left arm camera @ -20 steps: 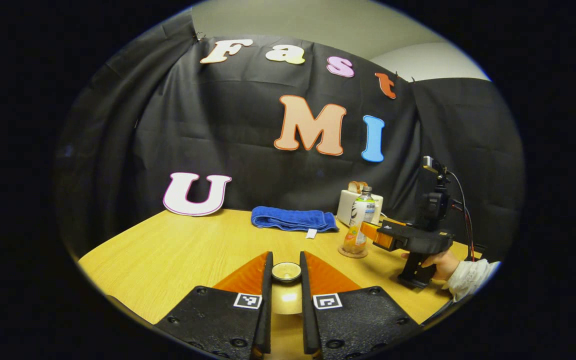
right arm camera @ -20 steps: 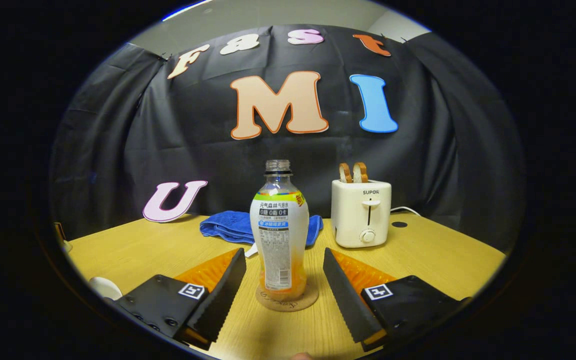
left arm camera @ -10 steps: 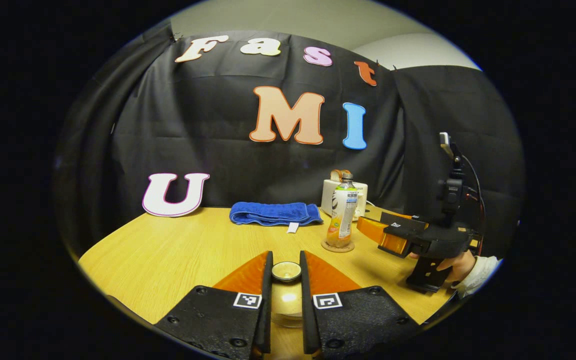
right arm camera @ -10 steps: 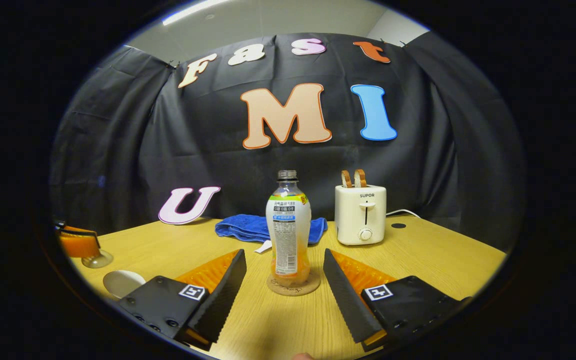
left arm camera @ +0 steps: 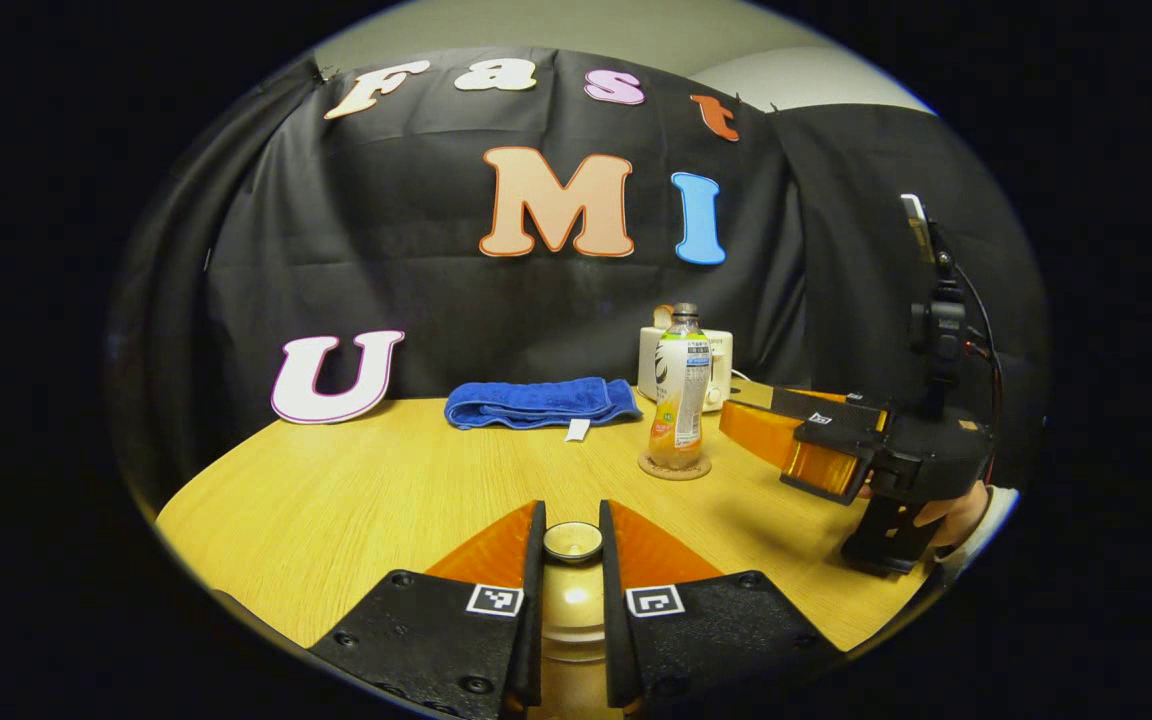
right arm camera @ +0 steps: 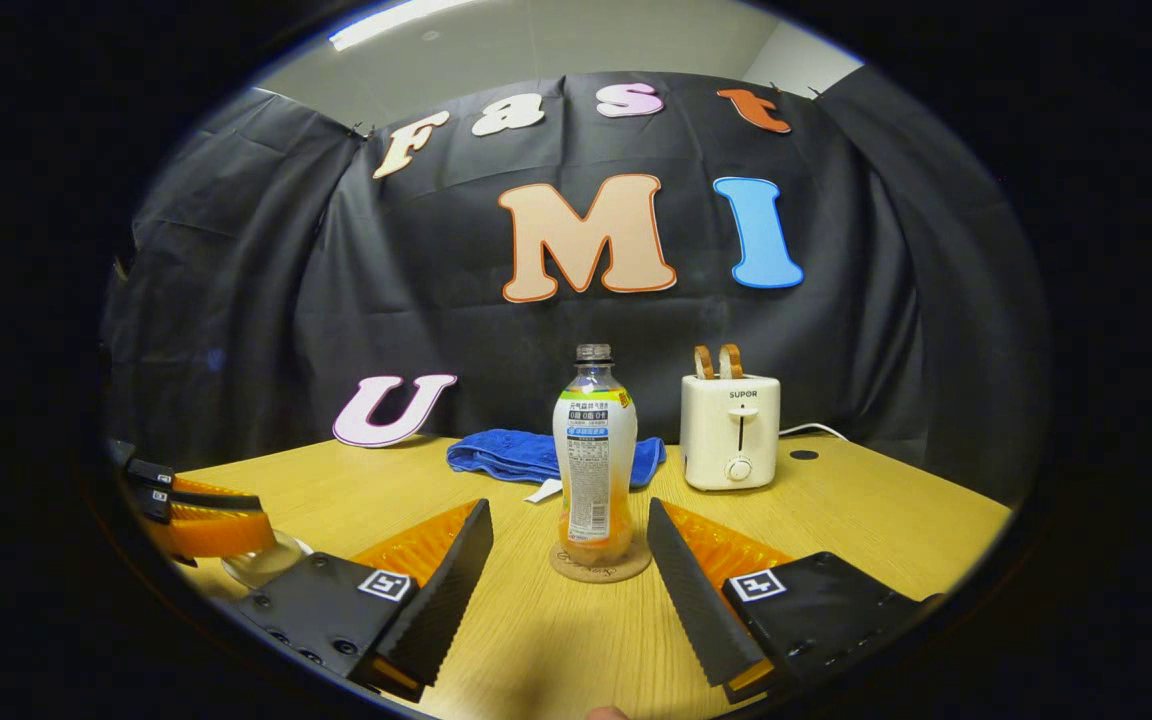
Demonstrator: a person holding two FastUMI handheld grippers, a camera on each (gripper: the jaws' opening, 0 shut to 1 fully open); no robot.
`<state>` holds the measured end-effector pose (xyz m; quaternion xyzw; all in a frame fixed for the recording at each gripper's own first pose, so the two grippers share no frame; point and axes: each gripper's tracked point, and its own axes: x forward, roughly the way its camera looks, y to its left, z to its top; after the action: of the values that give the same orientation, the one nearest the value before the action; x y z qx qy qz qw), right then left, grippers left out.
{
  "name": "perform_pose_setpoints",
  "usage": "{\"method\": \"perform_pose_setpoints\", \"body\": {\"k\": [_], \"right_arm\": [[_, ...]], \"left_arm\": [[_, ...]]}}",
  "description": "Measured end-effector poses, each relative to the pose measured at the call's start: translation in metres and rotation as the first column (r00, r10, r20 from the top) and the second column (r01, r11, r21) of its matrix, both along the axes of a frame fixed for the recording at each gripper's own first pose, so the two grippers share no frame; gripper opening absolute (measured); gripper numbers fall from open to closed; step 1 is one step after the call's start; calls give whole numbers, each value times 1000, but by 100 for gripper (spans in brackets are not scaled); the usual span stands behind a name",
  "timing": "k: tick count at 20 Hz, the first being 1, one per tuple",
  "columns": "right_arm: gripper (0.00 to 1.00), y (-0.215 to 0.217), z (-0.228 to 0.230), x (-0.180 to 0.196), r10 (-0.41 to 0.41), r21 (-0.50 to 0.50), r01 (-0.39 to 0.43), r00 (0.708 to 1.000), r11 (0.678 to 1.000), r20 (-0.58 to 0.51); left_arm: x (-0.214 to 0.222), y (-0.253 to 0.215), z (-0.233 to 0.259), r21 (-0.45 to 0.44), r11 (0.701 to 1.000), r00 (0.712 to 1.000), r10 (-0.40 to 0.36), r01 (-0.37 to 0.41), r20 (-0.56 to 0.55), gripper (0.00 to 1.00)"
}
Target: Open the teacup lid with one hand, grasp the water bottle and pour water into the teacup with the other hand; after pouring, place the water bottle on the coaster and then close the teacup lid.
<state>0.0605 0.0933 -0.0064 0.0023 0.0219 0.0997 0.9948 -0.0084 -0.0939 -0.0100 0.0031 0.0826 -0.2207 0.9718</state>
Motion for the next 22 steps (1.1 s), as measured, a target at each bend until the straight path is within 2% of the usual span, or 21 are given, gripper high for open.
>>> {"method": "perform_pose_setpoints", "body": {"k": [5, 9, 11, 15, 16, 19, 22], "right_arm": [[98, 3, -3, -6, 11, -5, -11, 1000, 1000, -6], [100, 4, -2, -10, 17, -3, -17, 1000, 1000, -4], [98, 5, -2, -15, 23, 1, -23, 1000, 1000, -8], [98, 7, 0, -29, 31, 23, -31, 1000, 999, -3], [98, 7, 0, -33, 33, 29, -33, 999, 999, -4], [98, 2, 1, -47, 19, 46, -19, 1000, 999, -4], [98, -10, -4, -60, -20, 38, 20, 1000, 999, -11]], "left_arm": [[1, -5, -6, 3, 1000, 1000, 0, 0, -7, 23], [3, -3, -7, 10, 1000, 1000, 11, -11, 0, 29], [1, -1, -2, 5, 1000, 1000, 24, -24, 19, 36], [1, 9, 9, -26, 994, 992, 105, -103, 67, 83], [-1, 12, 11, -37, 991, 988, 133, -131, 78, 92], [-5, 21, 18, -56, 974, 967, 224, -218, 125, 95], [-10, 16, 24, -83, 968, 956, 247, -236, 155, 95]]}}
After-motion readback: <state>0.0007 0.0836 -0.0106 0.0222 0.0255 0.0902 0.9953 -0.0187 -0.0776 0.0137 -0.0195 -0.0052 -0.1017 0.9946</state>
